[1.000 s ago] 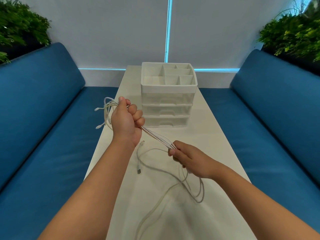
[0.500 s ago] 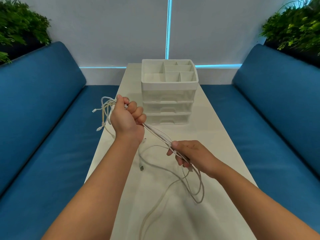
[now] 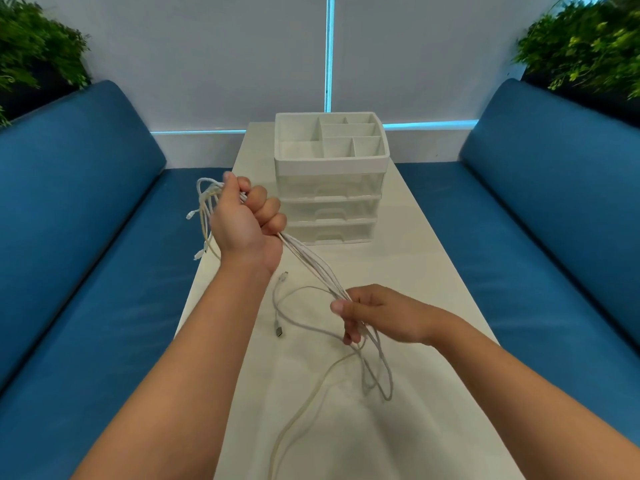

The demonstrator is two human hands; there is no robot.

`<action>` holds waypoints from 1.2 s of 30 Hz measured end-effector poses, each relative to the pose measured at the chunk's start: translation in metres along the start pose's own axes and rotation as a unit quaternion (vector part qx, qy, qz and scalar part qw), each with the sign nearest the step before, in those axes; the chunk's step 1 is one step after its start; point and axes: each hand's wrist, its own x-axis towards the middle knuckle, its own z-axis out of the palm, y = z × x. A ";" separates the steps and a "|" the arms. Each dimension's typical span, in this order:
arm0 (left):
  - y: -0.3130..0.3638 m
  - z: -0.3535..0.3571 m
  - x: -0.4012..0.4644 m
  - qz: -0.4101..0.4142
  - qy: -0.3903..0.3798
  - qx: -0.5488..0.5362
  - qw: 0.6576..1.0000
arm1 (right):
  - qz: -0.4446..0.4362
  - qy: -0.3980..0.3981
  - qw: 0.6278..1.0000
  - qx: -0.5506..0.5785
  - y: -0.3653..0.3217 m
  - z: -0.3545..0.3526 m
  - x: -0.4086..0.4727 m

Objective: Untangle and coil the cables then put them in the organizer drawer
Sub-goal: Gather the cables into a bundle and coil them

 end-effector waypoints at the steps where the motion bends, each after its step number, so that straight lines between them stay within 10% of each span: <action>1: 0.004 0.002 0.003 0.004 -0.004 -0.001 1.000 | -0.006 0.009 1.000 -0.016 0.002 0.002 0.000; 8: 0.009 0.005 0.008 0.005 -0.015 -0.011 1.000 | -0.083 0.166 0.971 -0.148 0.015 0.004 0.010; 36: 0.052 0.004 0.044 0.069 0.021 -0.012 0.997 | -0.008 0.129 0.982 0.137 0.042 -0.013 -0.005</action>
